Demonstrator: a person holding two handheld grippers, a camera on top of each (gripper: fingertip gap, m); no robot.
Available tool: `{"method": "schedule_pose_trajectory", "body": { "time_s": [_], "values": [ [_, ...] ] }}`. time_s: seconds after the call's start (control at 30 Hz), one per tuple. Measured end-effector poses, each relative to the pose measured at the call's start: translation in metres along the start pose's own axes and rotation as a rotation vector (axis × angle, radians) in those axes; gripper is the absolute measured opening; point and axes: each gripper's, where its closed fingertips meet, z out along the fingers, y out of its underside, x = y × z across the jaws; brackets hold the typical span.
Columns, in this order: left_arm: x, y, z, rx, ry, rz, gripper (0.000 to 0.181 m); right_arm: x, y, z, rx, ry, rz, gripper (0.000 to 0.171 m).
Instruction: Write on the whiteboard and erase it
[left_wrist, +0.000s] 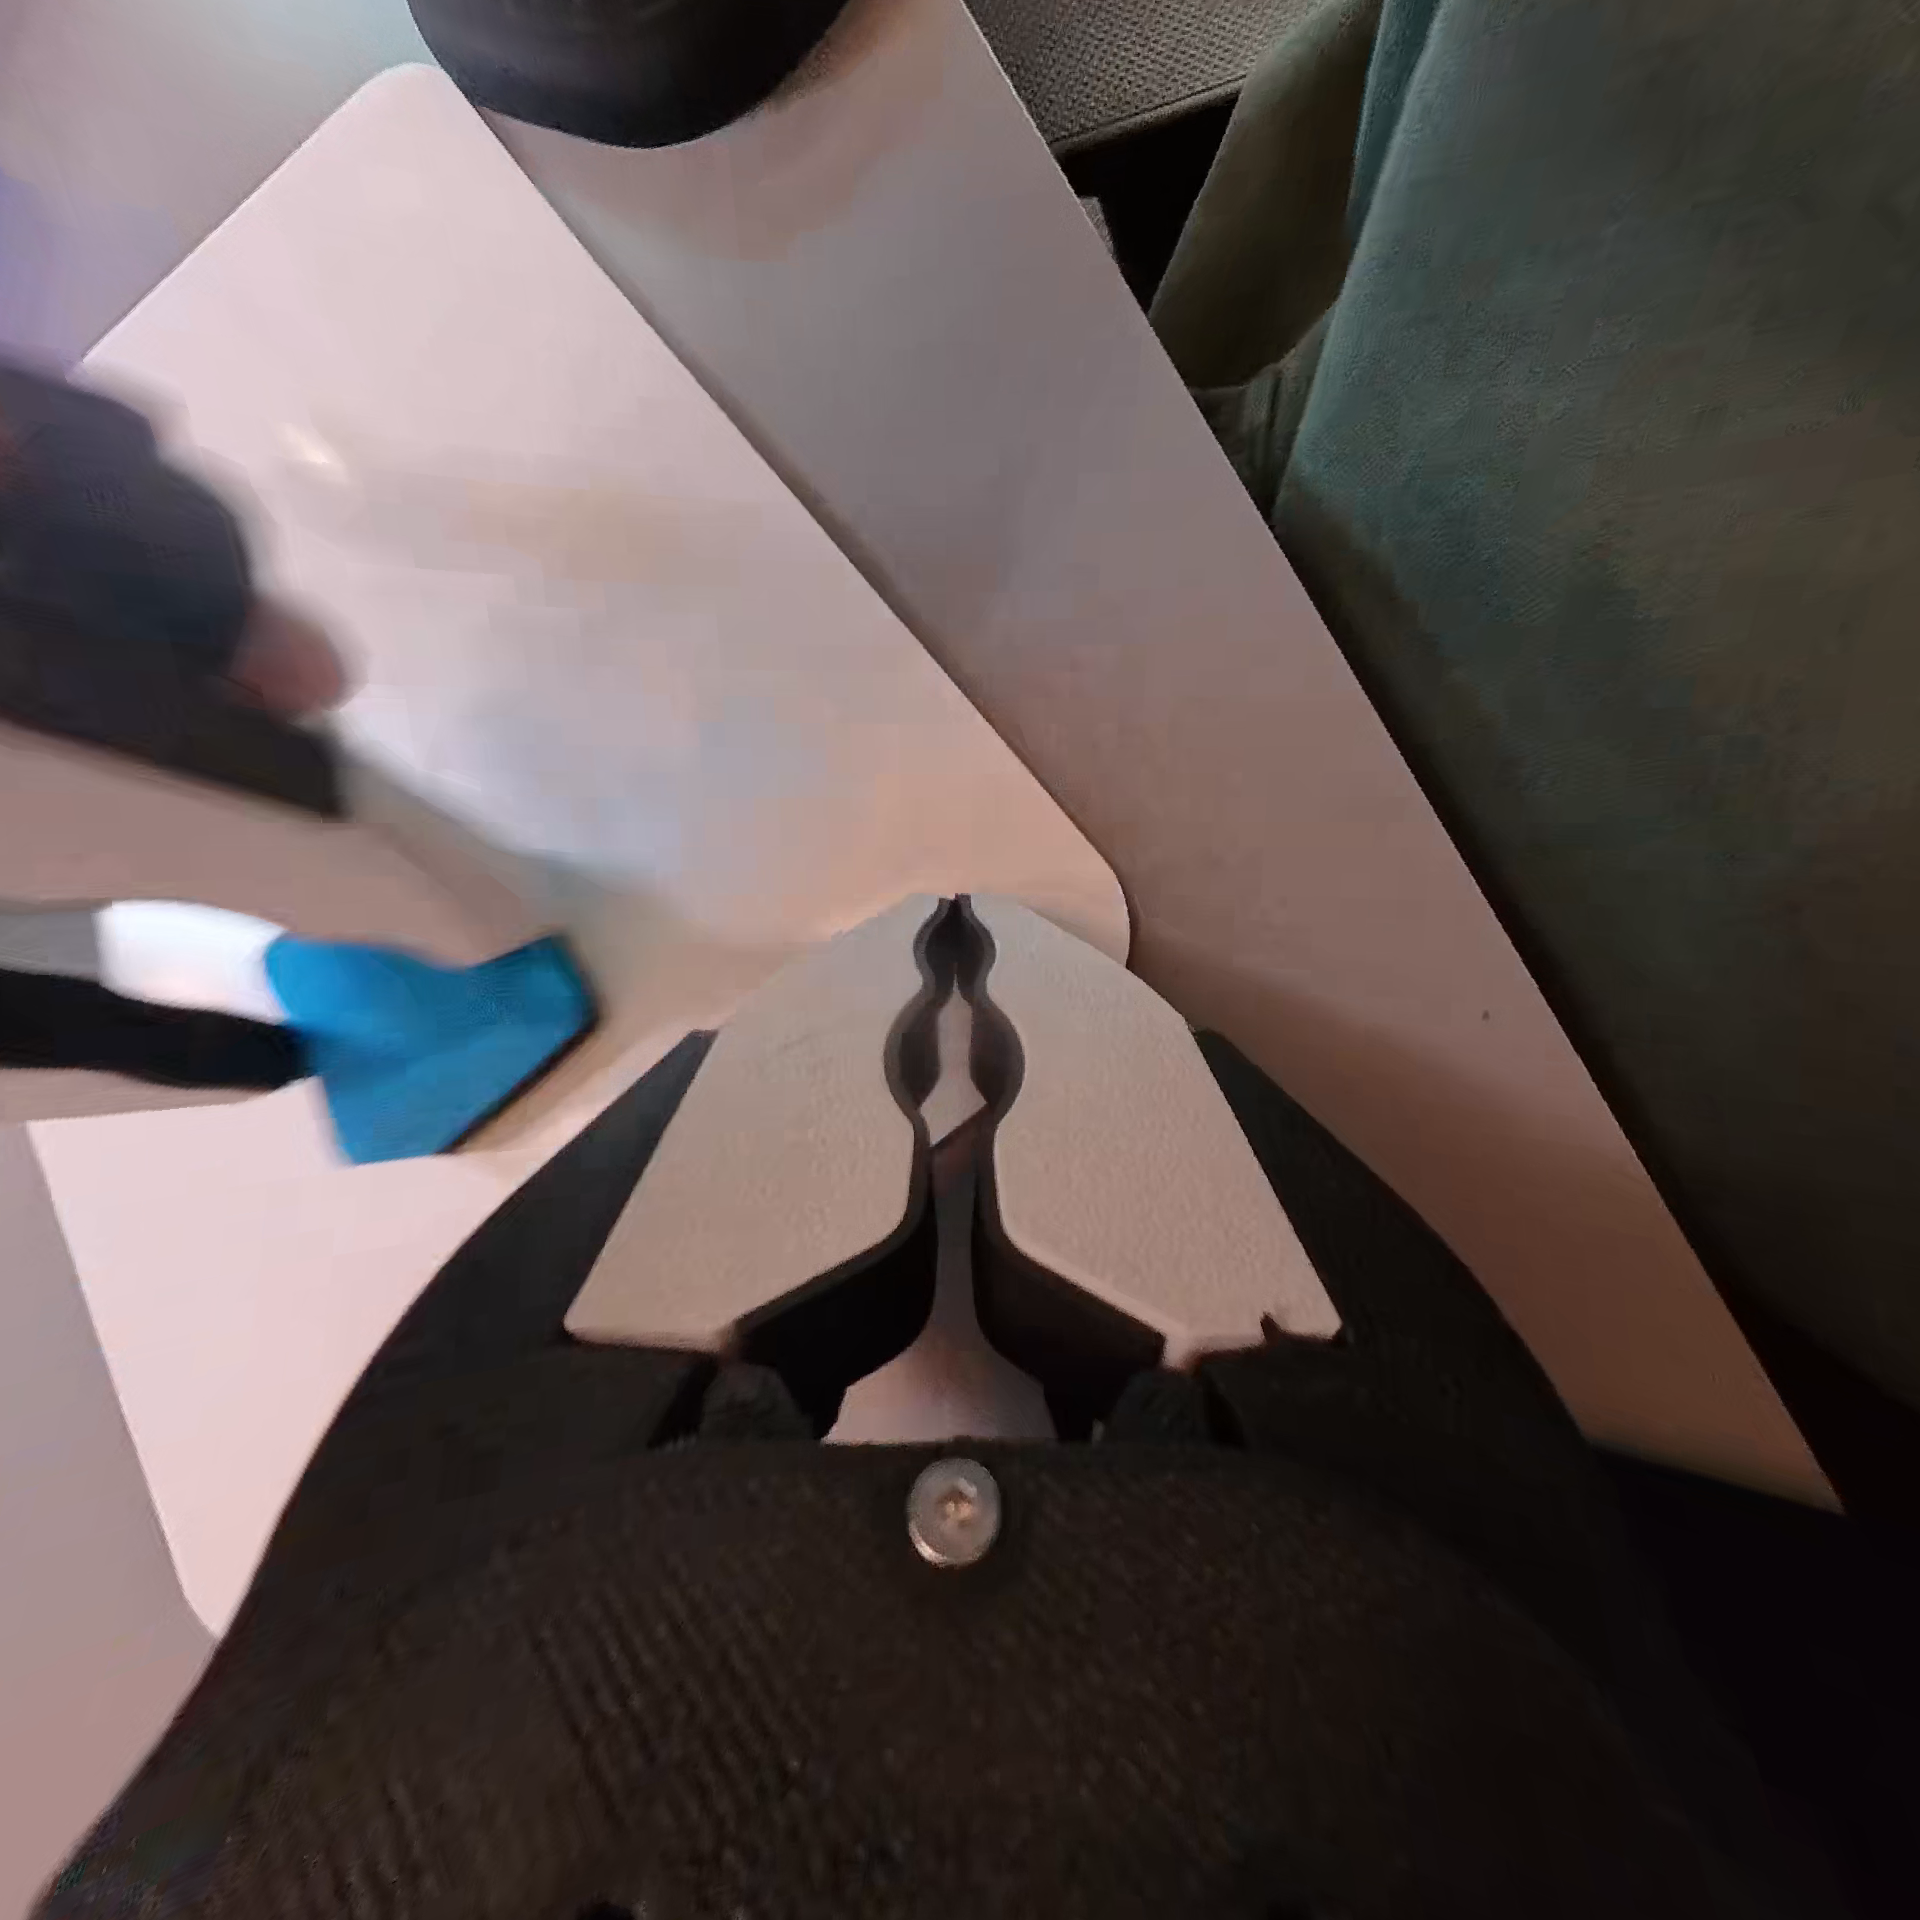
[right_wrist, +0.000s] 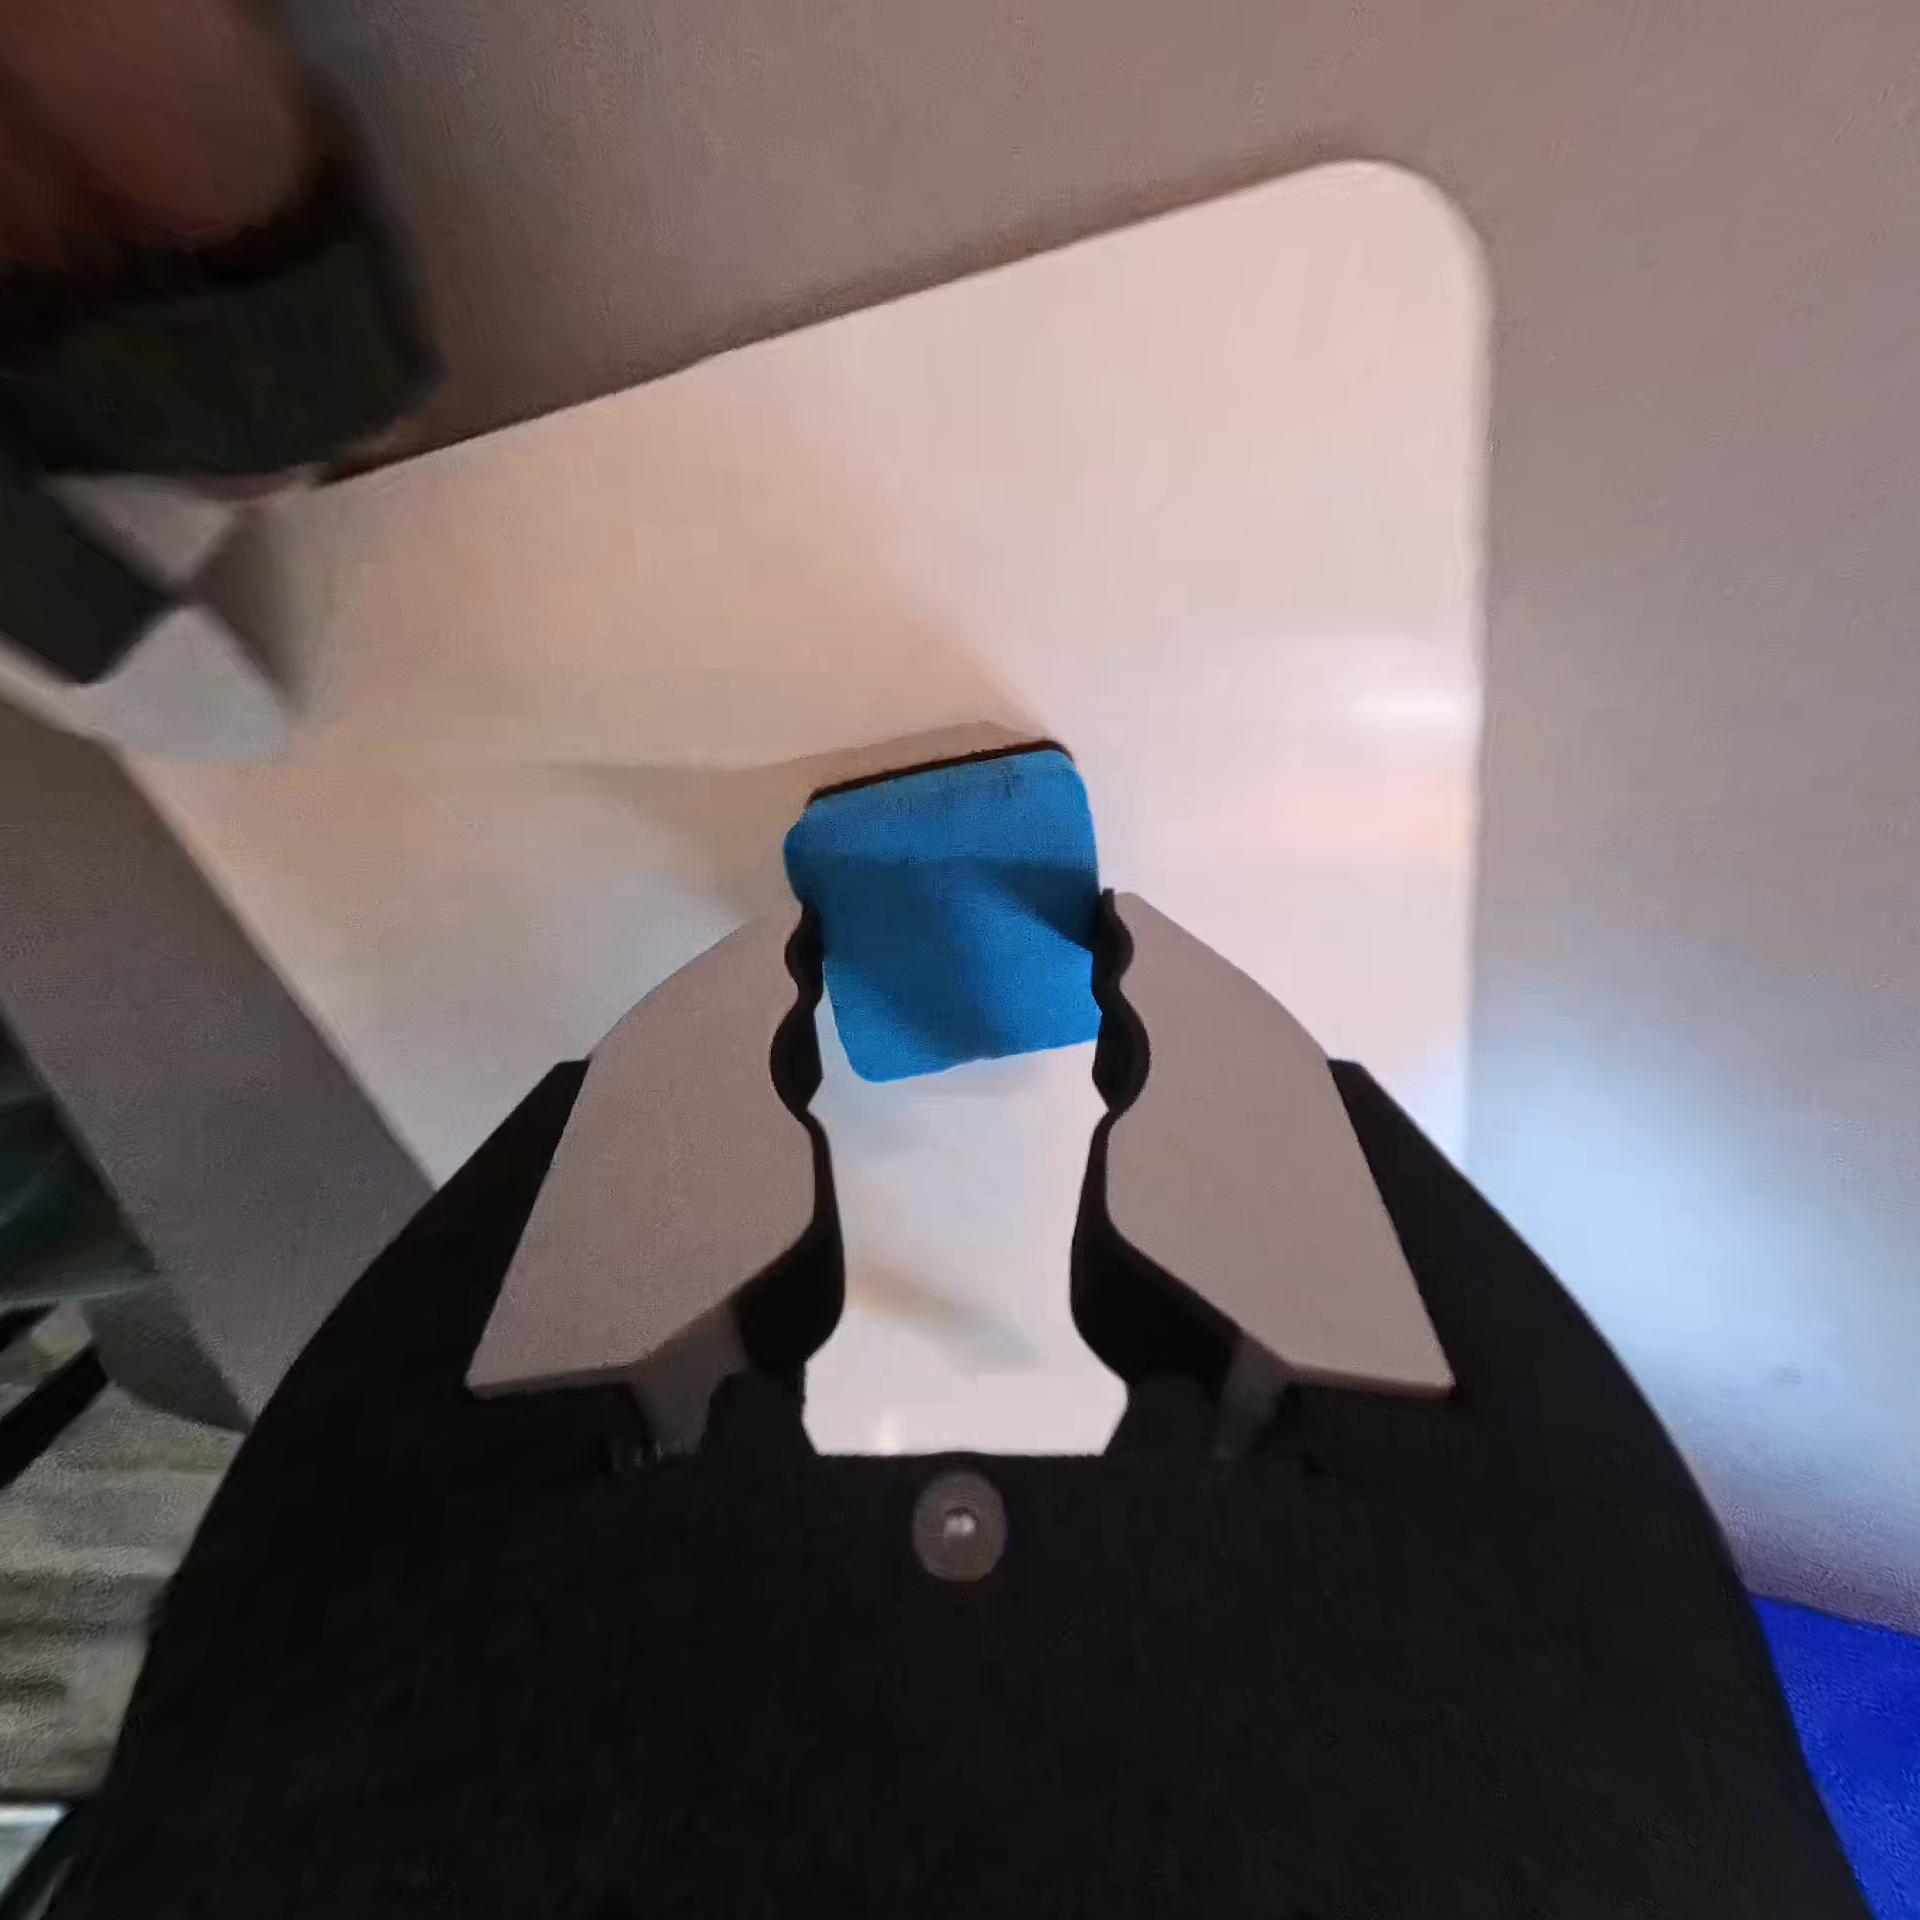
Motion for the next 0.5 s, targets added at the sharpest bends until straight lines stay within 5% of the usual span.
{"method": "schedule_pose_trajectory", "body": {
  "time_s": [0.1,0.2,0.33,0.43,0.5],
  "values": [
    [0.002,-0.003,0.002,0.017,0.017,-0.009,0.000,-0.035,-0.021,0.003,-0.003,0.007,-0.091,0.051],
    [0.007,-0.007,0.004,0.009,-0.002,0.022,0.000,0.028,-0.035,0.005,0.091,0.082,0.081,0.051],
    [0.007,-0.007,0.004,0.020,0.004,-0.008,0.000,0.092,0.051,-0.006,-0.014,0.174,0.348,0.051],
    [0.004,-0.006,0.004,0.022,0.011,-0.019,0.000,0.040,0.087,-0.009,-0.031,0.072,0.405,0.051],
    [0.004,-0.006,0.004,0.021,0.020,-0.027,0.000,-0.008,0.062,-0.006,-0.044,0.052,0.239,0.051]
  ]
}}
